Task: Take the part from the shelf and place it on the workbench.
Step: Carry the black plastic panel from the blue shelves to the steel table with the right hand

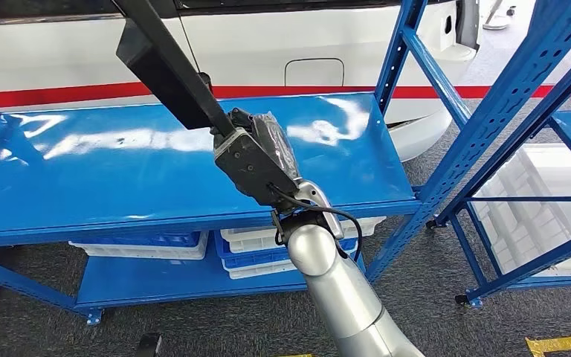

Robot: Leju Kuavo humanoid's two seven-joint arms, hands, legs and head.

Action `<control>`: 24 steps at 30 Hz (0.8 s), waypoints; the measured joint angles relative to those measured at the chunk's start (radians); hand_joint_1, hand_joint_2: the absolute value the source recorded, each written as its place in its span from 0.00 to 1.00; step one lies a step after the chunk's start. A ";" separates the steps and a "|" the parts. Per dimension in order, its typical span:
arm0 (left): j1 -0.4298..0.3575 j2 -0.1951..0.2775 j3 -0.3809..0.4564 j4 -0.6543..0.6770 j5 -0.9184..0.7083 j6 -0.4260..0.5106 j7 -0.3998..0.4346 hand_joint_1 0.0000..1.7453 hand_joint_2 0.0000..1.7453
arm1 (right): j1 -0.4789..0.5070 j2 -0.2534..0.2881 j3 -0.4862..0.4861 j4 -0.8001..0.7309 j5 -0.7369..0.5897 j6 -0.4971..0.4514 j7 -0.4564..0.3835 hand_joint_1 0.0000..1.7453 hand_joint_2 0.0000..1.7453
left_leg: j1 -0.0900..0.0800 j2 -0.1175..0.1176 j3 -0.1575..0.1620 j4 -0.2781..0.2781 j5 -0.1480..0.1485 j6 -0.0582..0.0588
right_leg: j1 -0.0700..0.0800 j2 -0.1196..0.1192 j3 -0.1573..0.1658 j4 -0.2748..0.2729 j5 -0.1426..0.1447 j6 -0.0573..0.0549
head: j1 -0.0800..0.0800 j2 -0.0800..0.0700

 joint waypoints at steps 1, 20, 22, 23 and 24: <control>0.000 0.001 0.000 -0.001 0.000 0.001 -0.003 0.00 1.00 | -0.002 0.000 0.000 0.003 -0.006 -0.002 -0.001 1.00 1.00 | -0.001 0.002 -0.010 -0.003 0.011 0.015 | 0.000 0.000 -0.014 0.023 -0.023 -0.002 | 0.002 0.000; 0.016 0.023 0.035 -0.004 0.042 0.007 -0.038 0.00 1.00 | -0.086 -0.001 0.002 0.040 -0.051 0.018 0.006 1.00 1.00 | -0.005 0.004 -0.209 0.223 -0.050 -0.024 | 0.005 -0.003 0.103 -0.047 -0.052 -0.067 | 0.002 0.000; 0.016 0.026 0.040 -0.004 0.042 0.007 -0.038 0.00 1.00 | -0.087 -0.001 -0.002 0.044 -0.051 0.020 0.007 1.00 1.00 | 0.003 0.004 -0.192 0.278 -0.036 -0.034 | 0.003 -0.004 0.069 -0.037 -0.032 -0.061 | 0.002 0.000; 0.016 0.027 0.041 -0.004 0.042 0.007 -0.038 0.00 1.00 | -0.087 -0.001 -0.003 0.045 -0.051 0.020 0.007 1.00 1.00 | 0.008 0.004 -0.159 0.254 -0.010 -0.038 | 0.001 -0.004 0.051 -0.029 -0.025 -0.057 | 0.002 0.000; 0.016 0.027 0.043 -0.004 0.042 0.007 -0.038 0.00 1.00 | -0.087 0.000 -0.004 0.046 -0.051 0.020 0.007 1.00 1.00 | 0.013 0.004 -0.112 0.199 0.007 -0.042 | -0.001 -0.004 0.035 -0.019 -0.019 -0.052 | 0.002 0.000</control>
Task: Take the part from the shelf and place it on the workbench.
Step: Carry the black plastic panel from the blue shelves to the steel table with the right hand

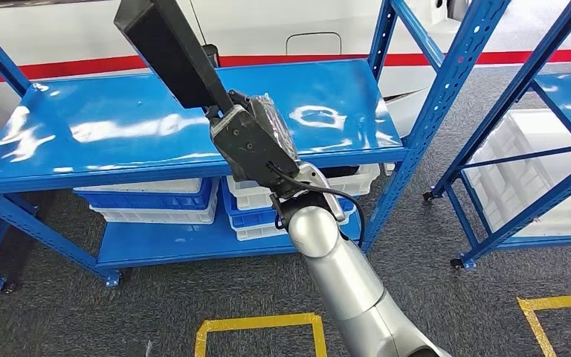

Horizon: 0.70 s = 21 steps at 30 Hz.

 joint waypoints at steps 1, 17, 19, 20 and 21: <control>-0.001 0.000 0.001 0.000 0.000 0.000 0.000 0.00 1.00 | -0.001 0.000 -0.001 0.000 0.000 0.000 0.000 1.00 1.00 | 0.002 -0.001 0.051 -0.067 0.001 -0.003 | 0.000 0.001 -0.014 0.010 0.005 0.005 | -0.001 0.000; -0.003 -0.004 0.005 0.000 -0.022 -0.015 0.006 0.00 1.00 | 0.000 -0.082 -0.126 0.009 -0.096 0.035 -0.109 1.00 1.00 | -0.022 0.006 -0.064 -0.185 0.134 0.067 | 0.009 0.005 0.076 0.103 -0.105 0.045 | 0.015 0.000; -0.004 -0.005 0.005 0.000 -0.024 -0.017 0.011 0.00 1.00 | 0.010 -0.098 -0.140 0.003 -0.103 0.029 -0.130 1.00 1.00 | -0.022 0.007 -0.072 -0.192 0.159 0.056 | 0.015 0.007 0.139 -0.006 -0.131 0.032 | 0.014 0.000; -0.004 -0.005 0.005 0.000 -0.024 -0.018 0.012 0.00 1.00 | 0.016 -0.107 -0.146 0.000 -0.107 0.026 -0.141 1.00 1.00 | -0.022 0.008 -0.073 -0.199 0.173 0.050 | 0.017 0.008 0.140 -0.024 -0.130 0.029 | 0.013 0.000; -0.003 -0.004 0.005 0.000 -0.023 -0.018 0.013 0.00 1.00 | 0.022 -0.116 -0.151 -0.001 -0.112 0.024 -0.152 1.00 1.00 | -0.019 0.006 -0.076 -0.204 0.181 0.045 | 0.011 0.008 0.133 -0.022 -0.119 0.025 | 0.013 0.000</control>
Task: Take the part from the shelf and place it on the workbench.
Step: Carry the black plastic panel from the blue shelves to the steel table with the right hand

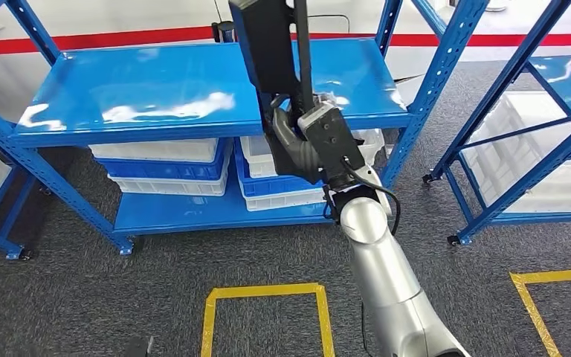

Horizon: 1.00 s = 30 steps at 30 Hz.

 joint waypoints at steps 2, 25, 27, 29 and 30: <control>0.003 0.001 0.000 0.001 0.004 0.000 0.001 0.00 1.00 | 0.014 -0.015 -0.009 -0.002 -0.011 -0.003 -0.019 1.00 1.00 | 0.002 -0.004 -0.014 0.025 -0.044 -0.011 | -0.009 -0.001 -0.014 -0.003 0.027 -0.016 | -0.002 0.000; 0.024 -0.014 -0.006 0.005 -0.052 0.031 0.045 0.00 1.00 | 0.181 -0.096 -0.075 -0.049 -0.026 -0.074 -0.076 1.00 1.00 | 0.004 0.002 0.057 0.009 -0.084 0.029 | -0.014 -0.002 -0.131 0.216 0.023 0.046 | 0.003 0.000; 0.023 -0.017 -0.014 0.005 -0.069 0.036 0.052 0.00 1.00 | 0.206 -0.101 -0.090 -0.070 -0.024 -0.087 -0.073 1.00 1.00 | 0.001 0.003 0.040 0.008 -0.063 0.017 | -0.010 -0.001 -0.036 0.067 0.022 0.040 | 0.002 0.000; 0.022 -0.017 -0.023 0.005 -0.081 0.039 0.053 0.00 1.00 | 0.228 -0.109 -0.106 -0.093 -0.017 -0.099 -0.068 1.00 1.00 | -0.001 0.005 0.033 0.001 -0.041 0.006 | -0.002 0.002 -0.003 -0.002 0.010 0.029 | 0.000 0.000; 0.023 -0.017 -0.027 0.005 -0.084 0.039 0.053 0.00 1.00 | 0.239 -0.114 -0.114 -0.104 -0.012 -0.103 -0.064 1.00 1.00 | -0.001 0.005 0.030 -0.004 -0.031 0.002 | -0.004 0.002 -0.011 -0.003 0.017 0.023 | -0.001 0.000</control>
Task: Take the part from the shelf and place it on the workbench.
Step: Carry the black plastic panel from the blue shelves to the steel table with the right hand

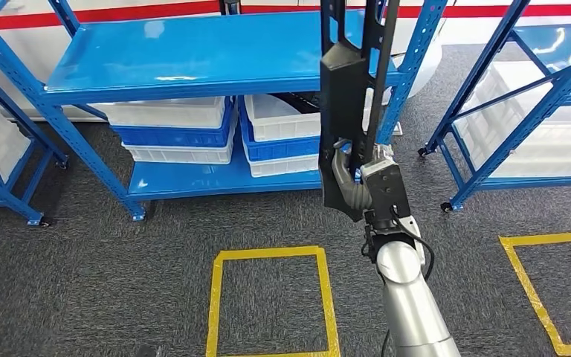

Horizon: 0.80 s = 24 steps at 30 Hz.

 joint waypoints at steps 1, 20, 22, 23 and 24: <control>0.000 0.000 -0.003 0.000 -0.002 0.000 0.000 0.00 1.00 | 0.010 -0.004 -0.007 -0.009 0.004 -0.002 0.004 1.00 1.00 | 0.001 0.000 -0.004 0.001 -0.004 -0.005 | -0.004 0.000 -0.007 0.000 0.009 -0.007 | 0.000 0.000; 0.002 0.000 0.000 0.002 0.030 0.027 0.001 0.00 1.00 | 0.061 -0.005 -0.081 -0.034 -0.006 0.020 -0.035 1.00 1.00 | -0.002 -0.004 0.116 -0.004 -0.107 0.043 | -0.005 -0.005 -0.191 0.175 -0.012 -0.010 | 0.001 0.000; 0.005 0.001 0.007 0.003 0.043 0.036 -0.003 0.00 1.00 | 0.060 -0.004 -0.087 -0.028 -0.002 0.029 -0.033 1.00 1.00 | -0.001 -0.002 0.086 -0.003 -0.084 0.042 | -0.013 -0.005 -0.207 0.284 -0.058 -0.002 | 0.004 0.000; 0.007 0.000 0.012 0.003 0.044 0.039 -0.003 0.00 1.00 | 0.059 -0.004 -0.088 -0.024 0.002 0.033 -0.031 1.00 1.00 | 0.000 -0.001 0.071 -0.002 -0.072 0.039 | -0.018 -0.005 -0.198 0.305 -0.052 0.011 | 0.004 0.000; 0.008 -0.001 0.015 0.003 0.039 0.038 -0.003 0.00 1.00 | 0.056 -0.003 -0.089 -0.021 0.009 0.036 -0.028 1.00 1.00 | 0.003 0.000 0.055 -0.001 -0.061 0.035 | -0.022 -0.005 -0.175 0.292 -0.029 0.026 | 0.004 0.000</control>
